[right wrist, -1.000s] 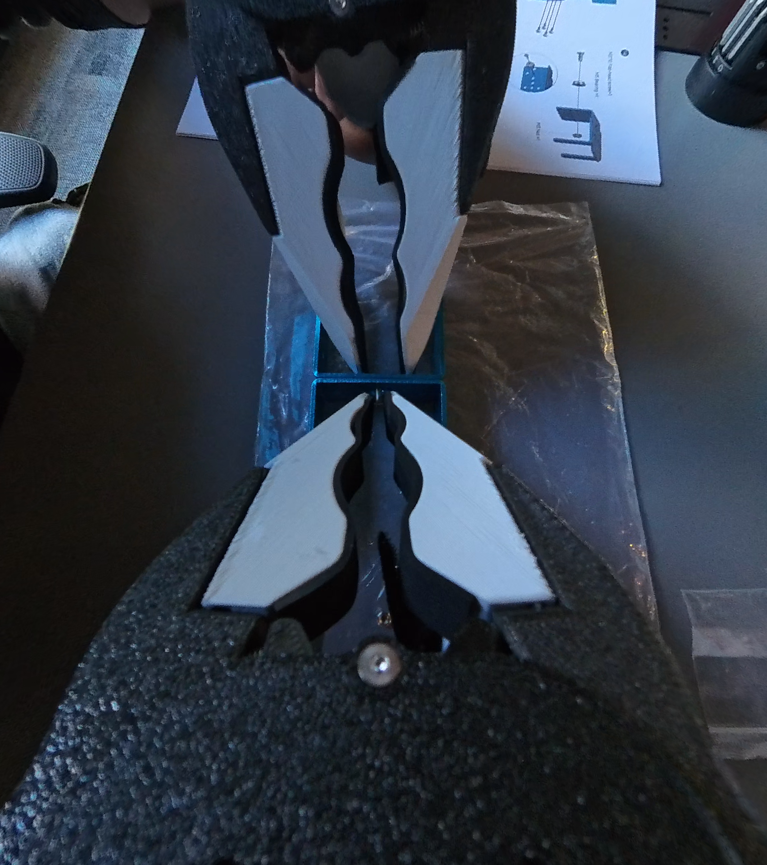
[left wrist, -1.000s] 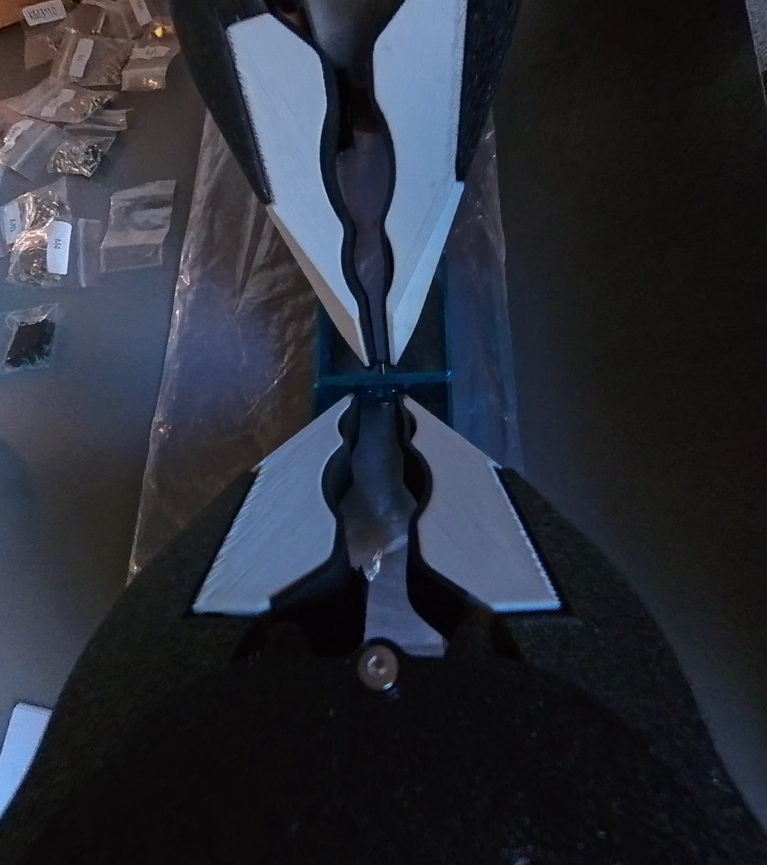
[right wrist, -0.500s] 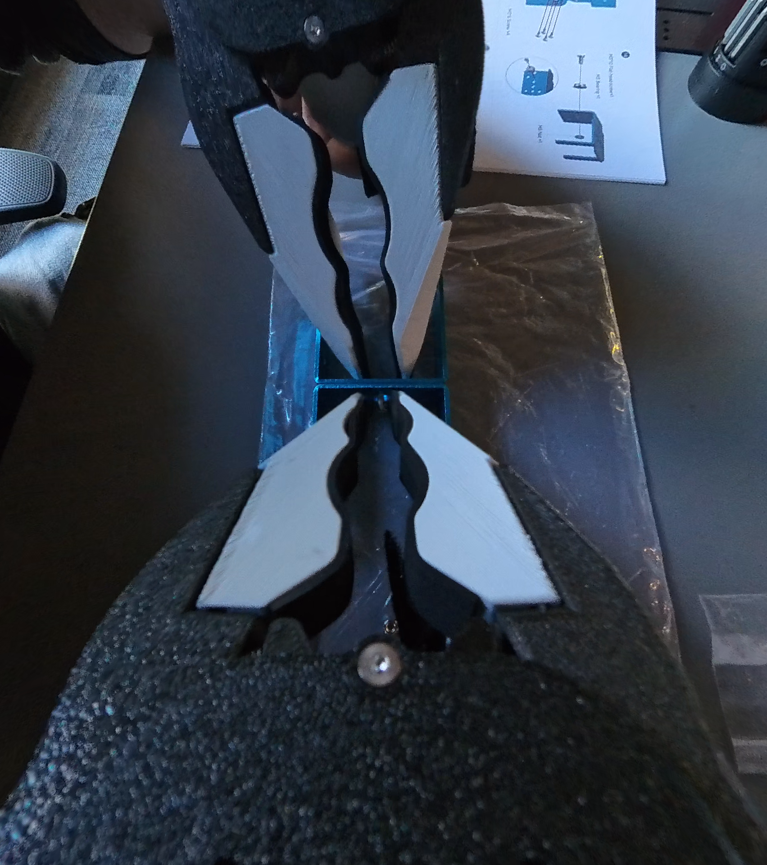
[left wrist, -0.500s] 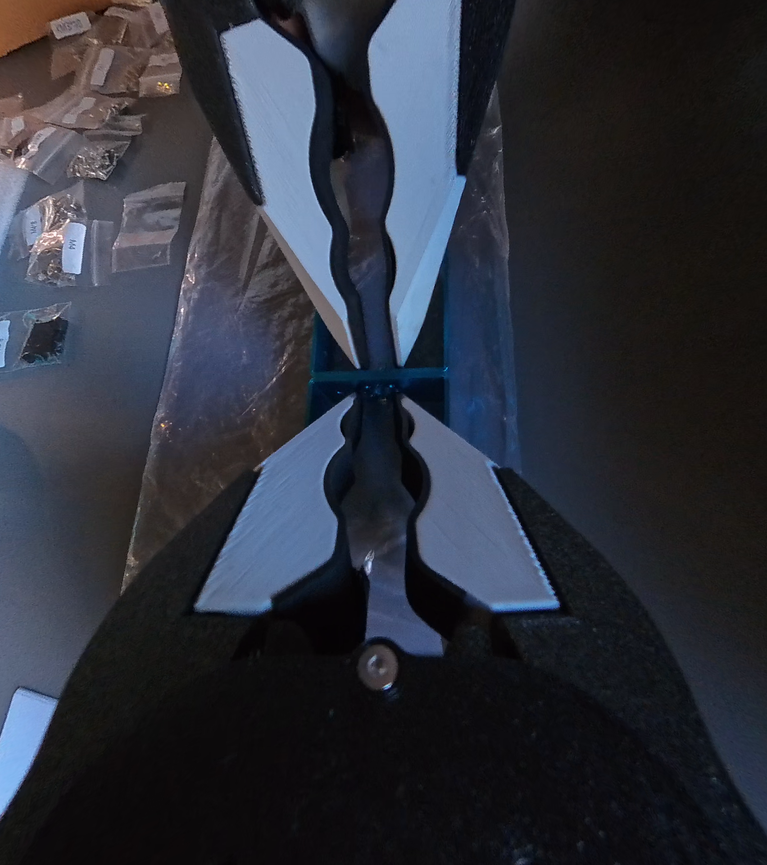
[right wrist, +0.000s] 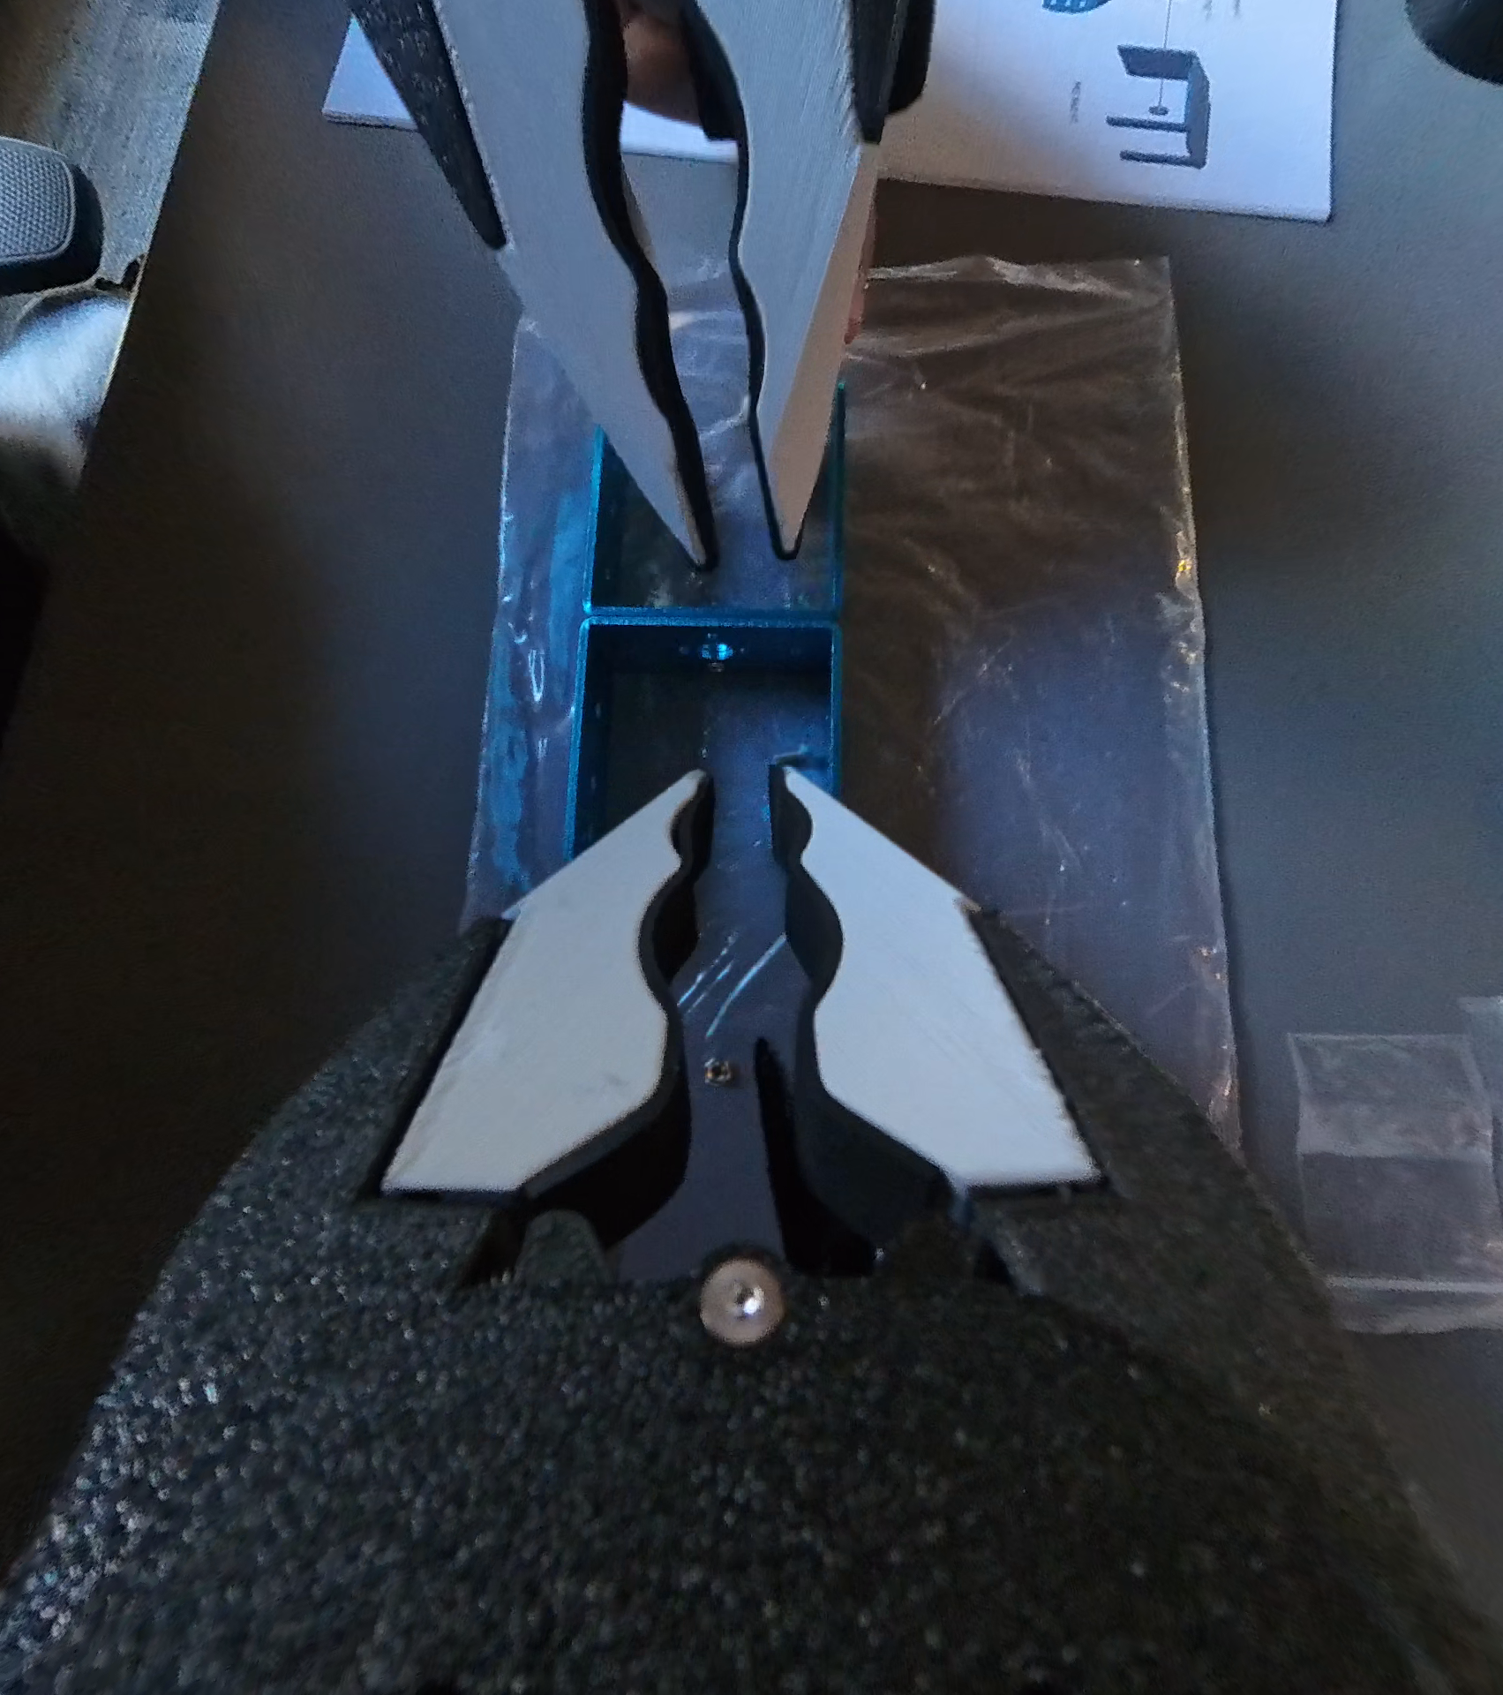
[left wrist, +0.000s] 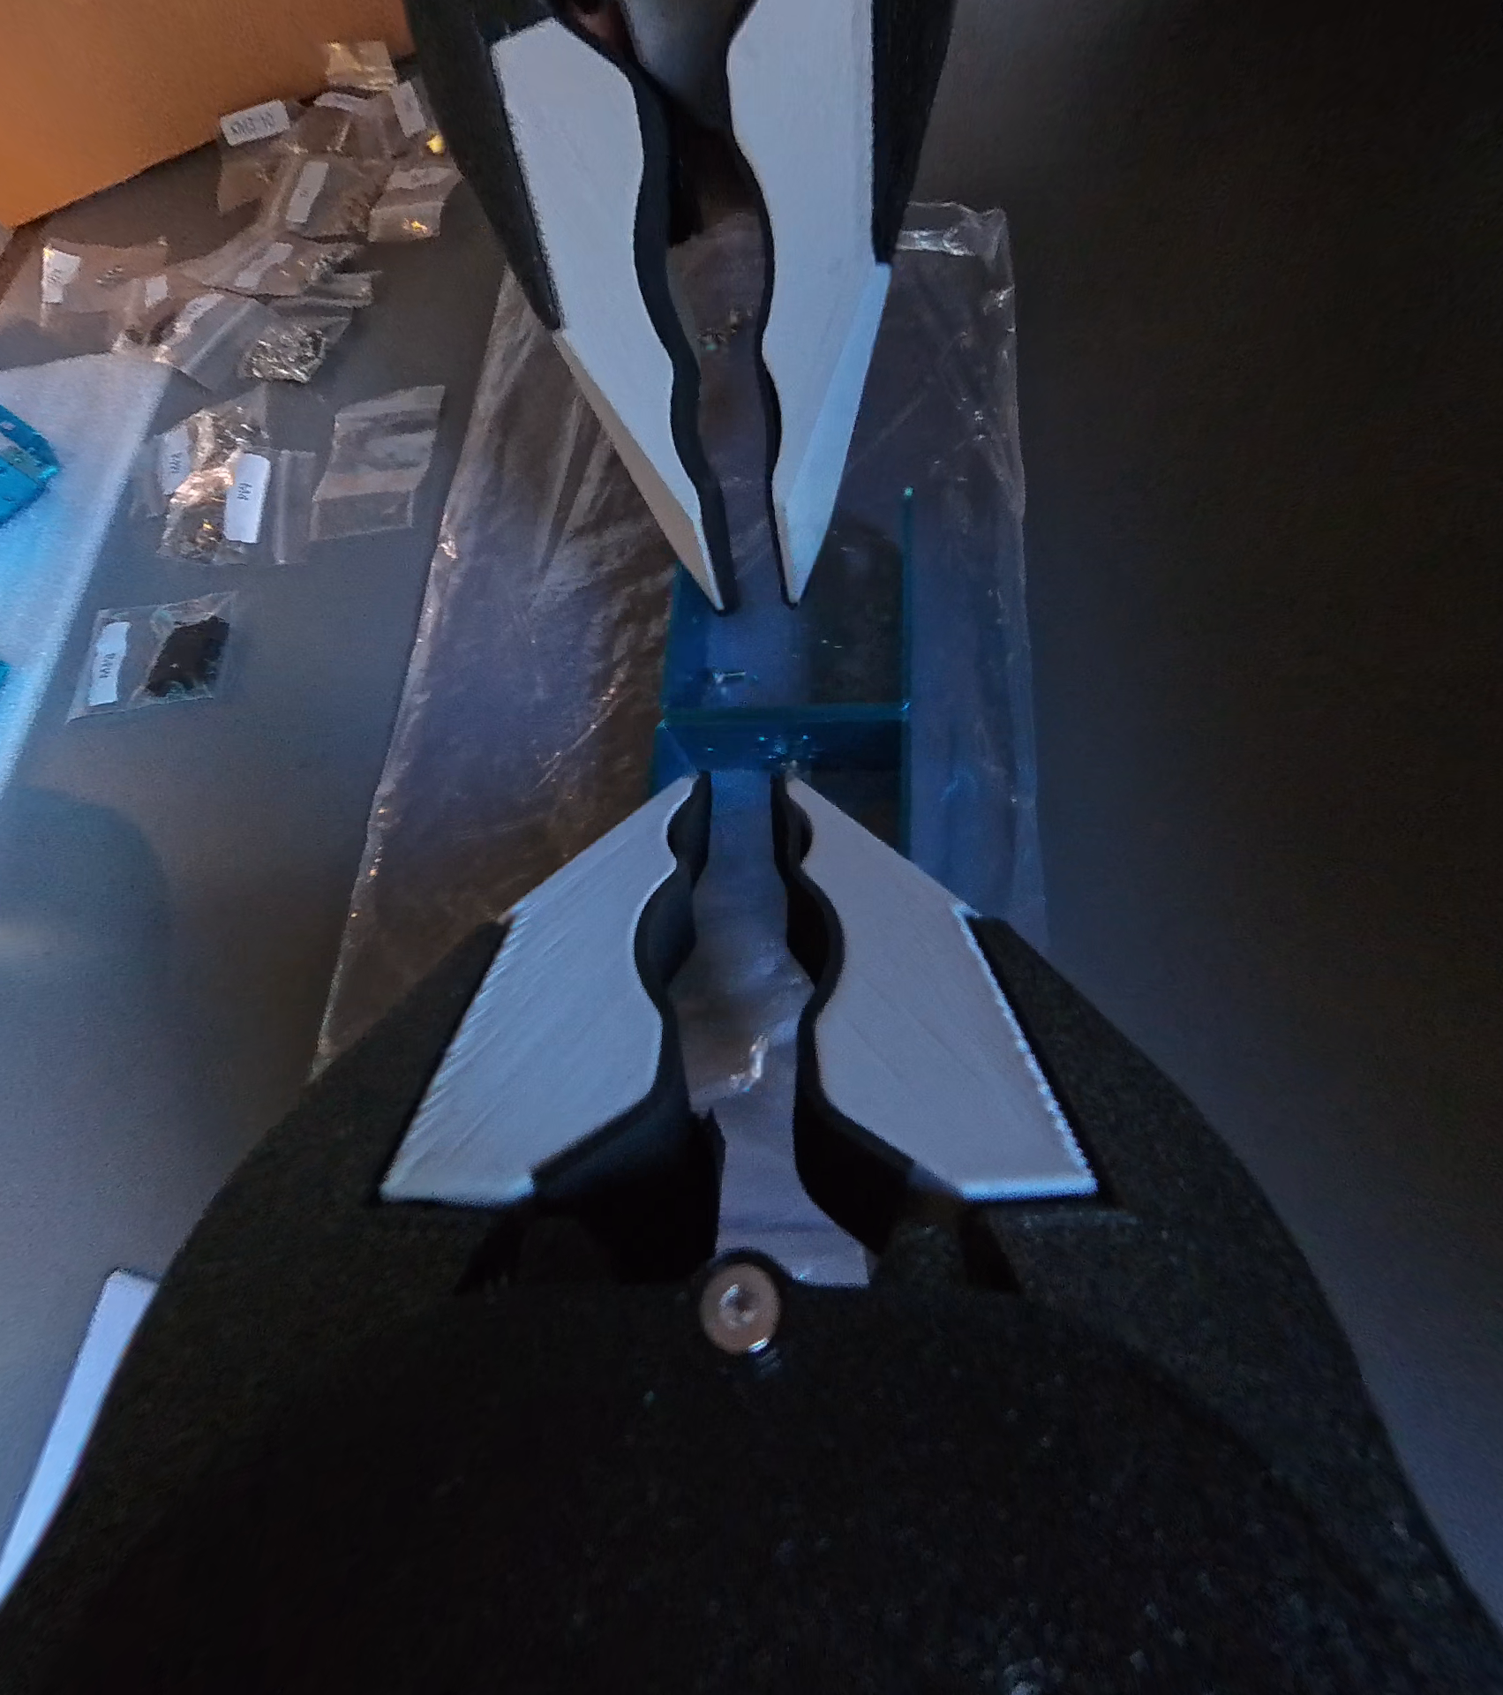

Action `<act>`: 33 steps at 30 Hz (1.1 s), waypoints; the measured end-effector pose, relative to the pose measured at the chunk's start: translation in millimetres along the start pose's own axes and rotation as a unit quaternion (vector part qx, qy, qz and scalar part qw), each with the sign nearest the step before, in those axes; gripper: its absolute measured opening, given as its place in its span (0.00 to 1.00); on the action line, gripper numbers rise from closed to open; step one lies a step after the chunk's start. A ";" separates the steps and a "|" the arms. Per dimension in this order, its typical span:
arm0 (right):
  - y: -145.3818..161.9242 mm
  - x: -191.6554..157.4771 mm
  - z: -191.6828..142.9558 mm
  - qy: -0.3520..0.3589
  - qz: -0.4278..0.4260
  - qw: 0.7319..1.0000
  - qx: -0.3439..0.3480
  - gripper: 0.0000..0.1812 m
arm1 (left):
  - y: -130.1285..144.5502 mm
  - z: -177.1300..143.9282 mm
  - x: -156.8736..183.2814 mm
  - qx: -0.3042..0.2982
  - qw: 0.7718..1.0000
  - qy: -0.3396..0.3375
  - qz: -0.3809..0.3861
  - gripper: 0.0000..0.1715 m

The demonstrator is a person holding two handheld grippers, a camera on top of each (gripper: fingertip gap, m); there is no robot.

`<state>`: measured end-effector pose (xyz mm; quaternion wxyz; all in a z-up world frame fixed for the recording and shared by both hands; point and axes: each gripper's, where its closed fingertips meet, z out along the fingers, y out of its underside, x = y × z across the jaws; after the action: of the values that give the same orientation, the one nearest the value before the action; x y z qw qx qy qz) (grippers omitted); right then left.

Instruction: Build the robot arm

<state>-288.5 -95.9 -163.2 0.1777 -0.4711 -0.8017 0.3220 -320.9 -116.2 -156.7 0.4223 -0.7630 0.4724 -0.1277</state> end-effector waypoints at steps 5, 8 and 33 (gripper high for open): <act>-5.2 -1.1 7.8 0.006 -0.008 1.000 -0.006 0.06 | 2.4 -5.9 -3.8 0.001 1.000 -0.009 0.004 0.07; -1.7 -1.4 9.0 0.052 -0.074 0.995 -0.033 0.06 | 4.5 -6.0 -1.9 0.004 1.000 0.001 -0.006 0.07; 4.2 12.4 11.1 0.123 -0.171 0.976 -0.049 0.07 | -3.9 -6.5 6.3 0.020 1.000 0.009 0.000 0.07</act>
<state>-298.4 -87.5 -174.4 0.3042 -0.3717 -0.8570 0.1866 -319.1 -124.1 -151.1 0.4330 -0.7531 0.4740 -0.1438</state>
